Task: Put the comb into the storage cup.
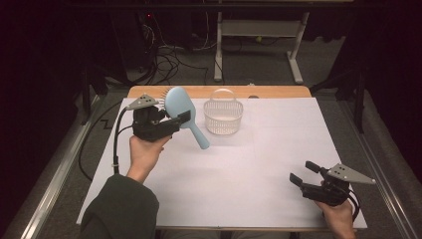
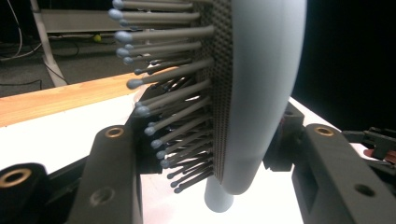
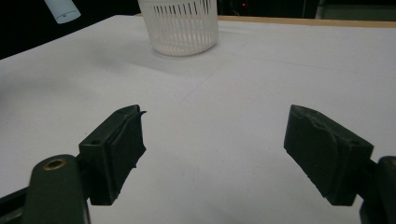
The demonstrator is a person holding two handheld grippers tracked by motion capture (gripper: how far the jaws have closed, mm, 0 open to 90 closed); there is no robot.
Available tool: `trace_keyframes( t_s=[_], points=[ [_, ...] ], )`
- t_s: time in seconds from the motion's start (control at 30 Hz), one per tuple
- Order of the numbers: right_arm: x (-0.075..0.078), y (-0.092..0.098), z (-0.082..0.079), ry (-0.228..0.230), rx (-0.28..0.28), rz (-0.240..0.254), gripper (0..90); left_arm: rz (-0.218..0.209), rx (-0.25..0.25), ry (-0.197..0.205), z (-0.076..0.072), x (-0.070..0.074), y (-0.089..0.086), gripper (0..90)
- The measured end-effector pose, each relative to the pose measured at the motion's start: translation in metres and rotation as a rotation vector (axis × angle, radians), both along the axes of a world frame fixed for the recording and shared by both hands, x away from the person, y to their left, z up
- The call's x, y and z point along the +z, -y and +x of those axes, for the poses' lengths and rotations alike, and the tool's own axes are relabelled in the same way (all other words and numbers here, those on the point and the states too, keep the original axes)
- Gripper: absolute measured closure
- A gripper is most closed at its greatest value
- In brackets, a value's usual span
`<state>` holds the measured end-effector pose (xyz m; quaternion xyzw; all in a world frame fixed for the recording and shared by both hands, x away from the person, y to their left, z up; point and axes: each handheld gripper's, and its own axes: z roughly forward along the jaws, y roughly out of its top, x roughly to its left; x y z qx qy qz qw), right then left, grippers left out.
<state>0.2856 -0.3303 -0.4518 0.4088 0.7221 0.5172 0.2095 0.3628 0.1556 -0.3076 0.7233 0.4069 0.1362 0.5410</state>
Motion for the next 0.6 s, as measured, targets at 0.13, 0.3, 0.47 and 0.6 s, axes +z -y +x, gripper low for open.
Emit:
trace_keyframes(
  t_s=[0.13,0.3,0.47,0.6],
  points=[
    [0.000,0.000,0.000,-0.001,0.001,0.002,20.4,0.003,-0.002,0.004,0.004,0.003,0.003,49.3],
    [0.000,0.000,0.000,-0.004,-0.002,0.004,20.4,0.001,-0.004,-0.003,0.009,0.007,0.007,49.3],
    [0.000,0.000,0.000,-0.005,-0.002,0.006,20.5,0.006,-0.005,0.003,0.014,0.010,0.012,49.3],
    [0.000,0.001,0.000,-0.005,-0.001,0.007,20.5,0.013,-0.006,0.006,0.018,0.013,0.016,49.3]
  ],
)
